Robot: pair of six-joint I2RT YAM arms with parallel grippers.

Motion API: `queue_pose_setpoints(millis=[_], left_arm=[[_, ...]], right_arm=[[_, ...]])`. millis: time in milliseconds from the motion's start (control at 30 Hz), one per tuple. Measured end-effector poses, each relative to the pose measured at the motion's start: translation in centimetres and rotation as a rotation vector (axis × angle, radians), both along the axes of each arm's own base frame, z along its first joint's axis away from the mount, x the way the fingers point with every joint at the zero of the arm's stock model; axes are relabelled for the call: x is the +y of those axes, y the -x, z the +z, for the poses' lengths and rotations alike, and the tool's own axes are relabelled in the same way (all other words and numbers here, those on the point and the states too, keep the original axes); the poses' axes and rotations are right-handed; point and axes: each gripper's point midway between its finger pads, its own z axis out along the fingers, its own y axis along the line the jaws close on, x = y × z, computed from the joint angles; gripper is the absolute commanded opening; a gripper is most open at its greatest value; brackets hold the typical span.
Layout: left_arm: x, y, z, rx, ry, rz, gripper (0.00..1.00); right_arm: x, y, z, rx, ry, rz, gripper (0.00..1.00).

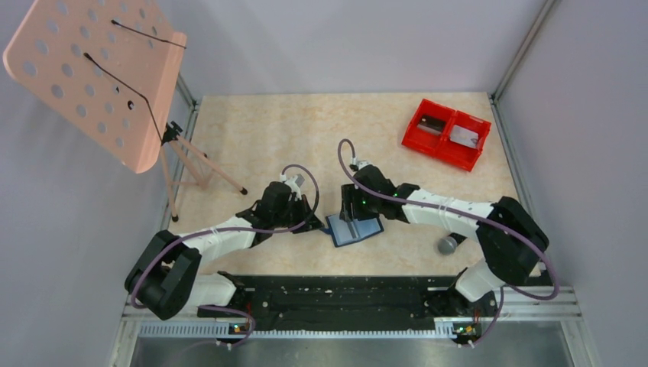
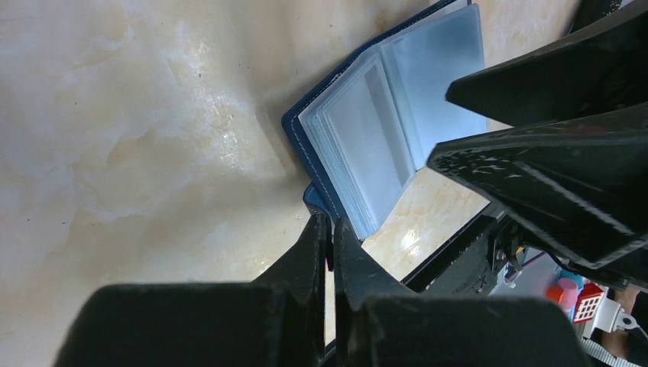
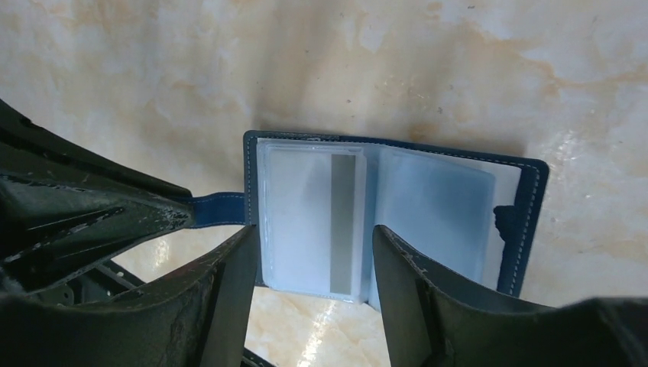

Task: Take the credit cards out of the card holder
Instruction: Remove the credit card from the card holder.

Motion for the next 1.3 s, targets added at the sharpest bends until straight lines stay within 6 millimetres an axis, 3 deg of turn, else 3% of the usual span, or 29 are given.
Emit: queue_pose_setpoints(millis=[367,600,833,1033,1300], left_arm=[[0.1,0.0,-0.1,0.0,0.0,0.003,0.0],[0.0,0.0,-0.1,0.0,0.001,0.004,0.0],[0.1,0.0,-0.1,0.001,0.001,0.004,0.0],[0.1,0.0,-0.2,0.0,0.0,0.005,0.0],[0.1,0.1,-0.3,0.002,-0.001,0.005,0.0]], right_arm=[[-0.1,0.7,-3.3,0.053,0.039,0.011,0.66],[0.5,1.3,-3.9,0.057,0.05,0.032,0.68],[0.7,1.5,-4.6,0.029,0.105,0.036,0.65],[0.5,1.2,-4.7,-0.002,0.151,0.029,0.5],[0.1,1.0,-4.6,-0.013,0.178,0.013,0.51]])
